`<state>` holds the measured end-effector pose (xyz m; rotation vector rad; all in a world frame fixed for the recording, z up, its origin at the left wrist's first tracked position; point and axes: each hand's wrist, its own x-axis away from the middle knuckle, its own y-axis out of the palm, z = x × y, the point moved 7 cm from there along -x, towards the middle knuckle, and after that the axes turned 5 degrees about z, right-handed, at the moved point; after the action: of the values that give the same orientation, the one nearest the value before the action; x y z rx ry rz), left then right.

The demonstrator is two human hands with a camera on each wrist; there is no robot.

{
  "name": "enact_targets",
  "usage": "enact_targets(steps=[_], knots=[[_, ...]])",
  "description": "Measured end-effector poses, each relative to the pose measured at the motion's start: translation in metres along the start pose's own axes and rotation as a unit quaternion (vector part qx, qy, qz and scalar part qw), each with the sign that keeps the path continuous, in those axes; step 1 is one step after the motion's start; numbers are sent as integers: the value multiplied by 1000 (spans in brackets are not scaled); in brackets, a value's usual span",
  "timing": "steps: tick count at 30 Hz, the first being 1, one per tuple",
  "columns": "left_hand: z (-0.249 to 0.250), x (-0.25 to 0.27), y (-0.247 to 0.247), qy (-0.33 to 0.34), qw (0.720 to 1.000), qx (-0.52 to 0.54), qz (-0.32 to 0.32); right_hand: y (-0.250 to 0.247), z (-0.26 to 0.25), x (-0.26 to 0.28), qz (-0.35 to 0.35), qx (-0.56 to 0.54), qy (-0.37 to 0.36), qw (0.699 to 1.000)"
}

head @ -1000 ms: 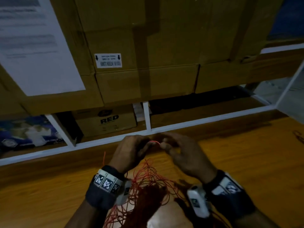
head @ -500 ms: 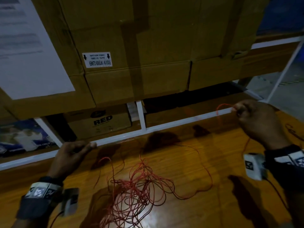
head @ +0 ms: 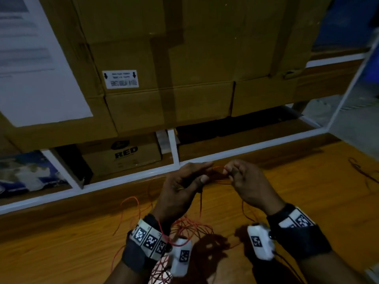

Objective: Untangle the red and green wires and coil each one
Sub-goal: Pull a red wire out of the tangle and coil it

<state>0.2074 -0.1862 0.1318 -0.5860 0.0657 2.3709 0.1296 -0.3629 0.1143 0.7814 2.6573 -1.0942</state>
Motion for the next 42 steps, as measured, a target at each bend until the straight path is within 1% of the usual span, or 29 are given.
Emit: enact_targets(steps=[1,2,4,5,8,9,10,12,14,17,19,20,22,24,25,27,28,29,32,35,37,39,42], knots=[[-2,0,1,-8,1000,17,9,-2,5,3,7,-9,11,1000],[-6,2,1,-31,998,43,20,-5,10,6,15,-15,17,1000],[-19,8,1,-102,991,85,29,-13,15,8,38,5,-1,999],[-28,14,5,-143,985,96,15,-17,16,9,47,33,-19,998],[-53,45,24,-255,958,121,-58,-19,16,15,54,91,-58,993],[-60,56,30,-277,949,136,-61,-17,16,19,55,101,-65,991],[-65,66,33,-291,943,151,-52,-14,16,24,54,110,-70,990],[-73,78,35,-300,938,175,-16,-1,18,36,47,120,-63,990],[-77,88,35,-300,930,214,17,9,20,46,45,120,-33,991],[-77,91,32,-277,924,256,66,2,16,67,84,80,44,992],[-76,91,30,-263,925,255,102,-12,7,88,107,36,89,990],[-76,91,29,-256,928,243,119,-17,1,98,101,8,109,989],[-73,92,34,-242,937,209,141,-22,-9,116,67,-70,157,983],[-66,93,43,-218,950,163,153,-26,-20,129,21,-144,210,967],[-63,94,50,-203,958,138,150,-27,-23,133,-13,-167,230,959],[-58,92,68,-181,969,92,144,-26,-23,139,-102,-186,245,946],[-57,90,77,-173,972,76,142,-28,-19,141,-138,-187,247,941],[-56,86,88,-165,974,65,140,-33,-11,141,-155,-187,252,937],[-52,66,126,-141,980,35,139,-60,31,136,-149,-194,260,934],[-44,38,166,-121,982,27,142,-100,71,130,-152,-213,264,928],[-38,18,192,-105,983,21,152,-129,98,125,-144,-254,283,914],[-31,3,213,-91,983,3,158,-151,122,121,-146,-295,313,891],[-29,-10,228,-69,982,-74,162,-167,141,115,-197,-331,330,862]])
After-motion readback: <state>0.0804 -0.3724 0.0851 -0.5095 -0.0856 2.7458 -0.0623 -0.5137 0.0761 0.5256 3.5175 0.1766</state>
